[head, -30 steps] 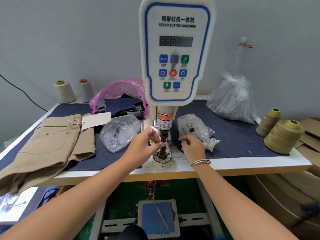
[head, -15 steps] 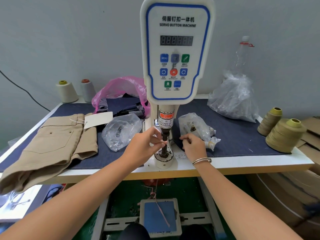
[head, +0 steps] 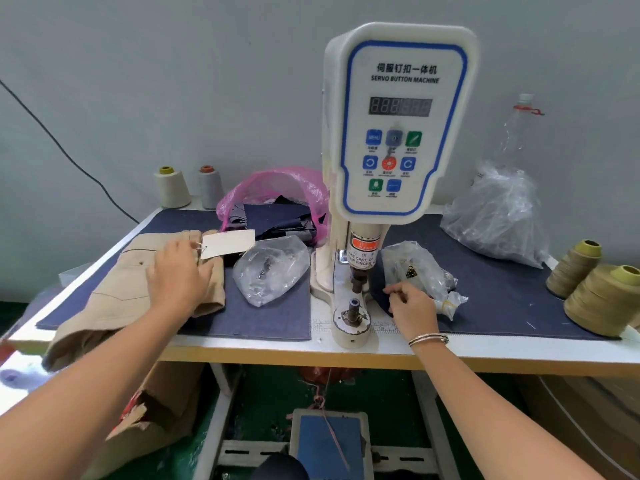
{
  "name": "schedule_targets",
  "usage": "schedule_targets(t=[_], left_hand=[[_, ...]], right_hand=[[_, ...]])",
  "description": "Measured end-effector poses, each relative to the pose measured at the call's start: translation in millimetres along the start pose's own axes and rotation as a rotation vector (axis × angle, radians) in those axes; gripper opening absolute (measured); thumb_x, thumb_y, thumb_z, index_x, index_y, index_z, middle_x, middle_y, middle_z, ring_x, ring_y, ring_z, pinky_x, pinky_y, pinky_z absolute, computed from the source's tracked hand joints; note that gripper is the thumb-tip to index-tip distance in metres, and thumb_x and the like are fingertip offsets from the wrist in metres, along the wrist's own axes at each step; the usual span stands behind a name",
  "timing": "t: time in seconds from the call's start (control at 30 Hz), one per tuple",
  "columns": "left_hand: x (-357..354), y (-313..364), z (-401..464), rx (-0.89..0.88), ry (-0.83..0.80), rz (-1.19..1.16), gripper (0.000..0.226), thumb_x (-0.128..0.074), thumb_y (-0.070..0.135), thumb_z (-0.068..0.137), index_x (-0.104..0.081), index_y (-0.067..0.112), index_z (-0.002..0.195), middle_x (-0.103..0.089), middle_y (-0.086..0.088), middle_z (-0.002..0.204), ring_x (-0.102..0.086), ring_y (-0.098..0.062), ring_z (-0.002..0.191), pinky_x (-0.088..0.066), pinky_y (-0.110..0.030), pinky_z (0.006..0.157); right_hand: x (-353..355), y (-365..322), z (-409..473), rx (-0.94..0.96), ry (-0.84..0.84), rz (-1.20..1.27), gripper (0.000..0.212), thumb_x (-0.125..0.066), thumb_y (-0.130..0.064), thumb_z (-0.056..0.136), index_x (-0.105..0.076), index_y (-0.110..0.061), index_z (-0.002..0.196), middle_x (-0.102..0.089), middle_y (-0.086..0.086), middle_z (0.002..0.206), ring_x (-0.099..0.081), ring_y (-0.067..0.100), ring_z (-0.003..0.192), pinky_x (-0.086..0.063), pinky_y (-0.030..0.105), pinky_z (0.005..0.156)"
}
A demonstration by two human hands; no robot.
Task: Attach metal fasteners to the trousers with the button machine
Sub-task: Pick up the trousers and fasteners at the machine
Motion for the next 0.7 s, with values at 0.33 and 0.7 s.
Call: schedule_targets(t=[0.33, 0.7], left_hand=[[20, -62, 27, 0.175, -0.1, -0.192, 0.016, -0.059, 0.023, 0.083, -0.057, 0.015, 0.069, -0.059, -0.004, 0.068, -0.051, -0.024, 0.069, -0.036, -0.034, 0.057], [123, -15, 63, 0.366, -0.403, -0.975, 0.006, -0.066, 0.016, 0.081, -0.063, 0.011, 0.081, -0.063, -0.008, 0.067, -0.059, -0.023, 0.055, -0.049, -0.026, 0.054]], right_hand=[[-1, 0, 1, 0.01, 0.013, -0.024, 0.023, -0.051, -0.004, 0.09, -0.067, -0.02, 0.09, -0.058, -0.014, 0.068, -0.055, 0.009, 0.063, -0.047, 0.026, 0.06], [14, -31, -43, 0.254, 0.041, 0.055, 0.024, -0.056, 0.005, 0.088, -0.068, -0.016, 0.091, -0.058, -0.015, 0.069, -0.054, 0.004, 0.057, -0.04, 0.012, 0.057]])
Point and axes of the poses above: each hand's wrist, its own z-axis towards the middle knuckle, its own x-axis out of the back of the hand, y = z × x, the point moved 2 cm from there along z, towards the middle knuckle
